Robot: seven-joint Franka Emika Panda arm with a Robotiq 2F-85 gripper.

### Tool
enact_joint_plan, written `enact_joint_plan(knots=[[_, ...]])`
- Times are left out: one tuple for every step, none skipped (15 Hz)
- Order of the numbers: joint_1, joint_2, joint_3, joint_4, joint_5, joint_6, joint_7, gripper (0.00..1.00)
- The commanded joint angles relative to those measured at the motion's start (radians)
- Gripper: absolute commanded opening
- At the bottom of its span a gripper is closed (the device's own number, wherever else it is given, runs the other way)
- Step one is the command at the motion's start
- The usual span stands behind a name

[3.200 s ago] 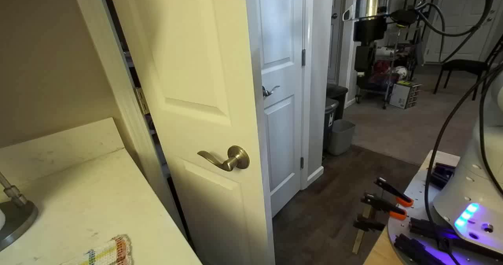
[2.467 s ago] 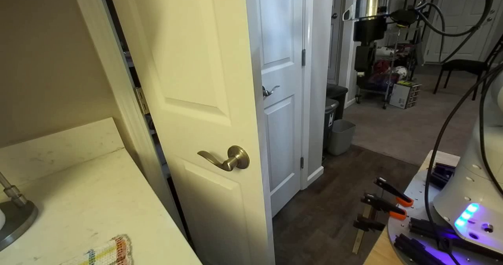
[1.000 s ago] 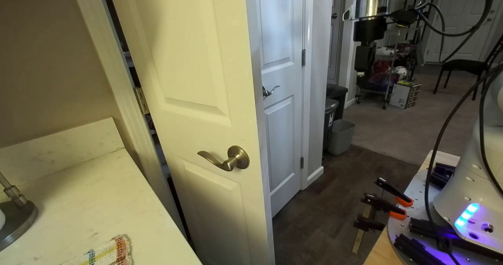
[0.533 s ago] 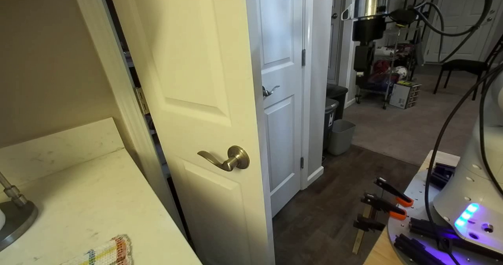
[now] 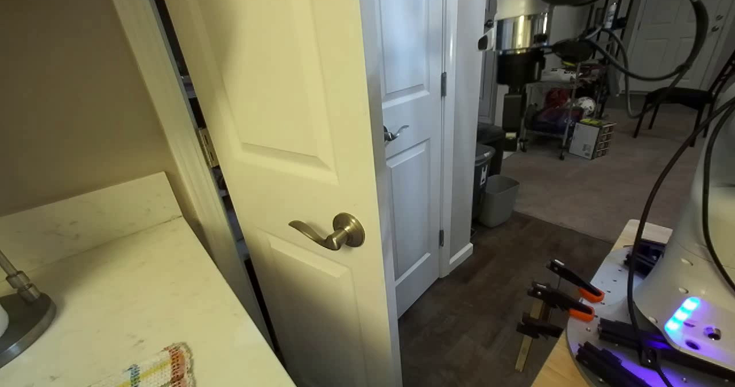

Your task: Close the left pantry door

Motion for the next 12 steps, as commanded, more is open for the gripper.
enact_joint_plan(knots=[[0.101, 0.105, 0.064, -0.017, 0.081, 0.119, 0.010, 1.00], [0.121, 0.120, 0.078, -0.025, 0.094, 0.150, 0.009, 1.00], [0.138, 0.143, 0.090, -0.017, 0.103, 0.170, 0.006, 1.00], [0.152, 0.161, 0.104, -0.012, 0.107, 0.194, 0.011, 1.00], [0.167, 0.173, 0.108, -0.008, 0.118, 0.217, 0.003, 1.00], [0.180, 0.187, 0.113, -0.004, 0.126, 0.239, -0.003, 1.00], [0.190, 0.200, 0.115, 0.000, 0.133, 0.258, -0.007, 1.00], [0.202, 0.212, 0.116, 0.005, 0.144, 0.274, -0.010, 1.00], [0.221, 0.219, 0.110, 0.008, 0.169, 0.292, -0.023, 1.00], [0.237, 0.227, 0.106, 0.012, 0.195, 0.305, -0.033, 1.00], [0.256, 0.234, 0.104, 0.017, 0.225, 0.321, -0.042, 1.00], [0.275, 0.237, 0.100, 0.021, 0.260, 0.337, -0.054, 1.00]])
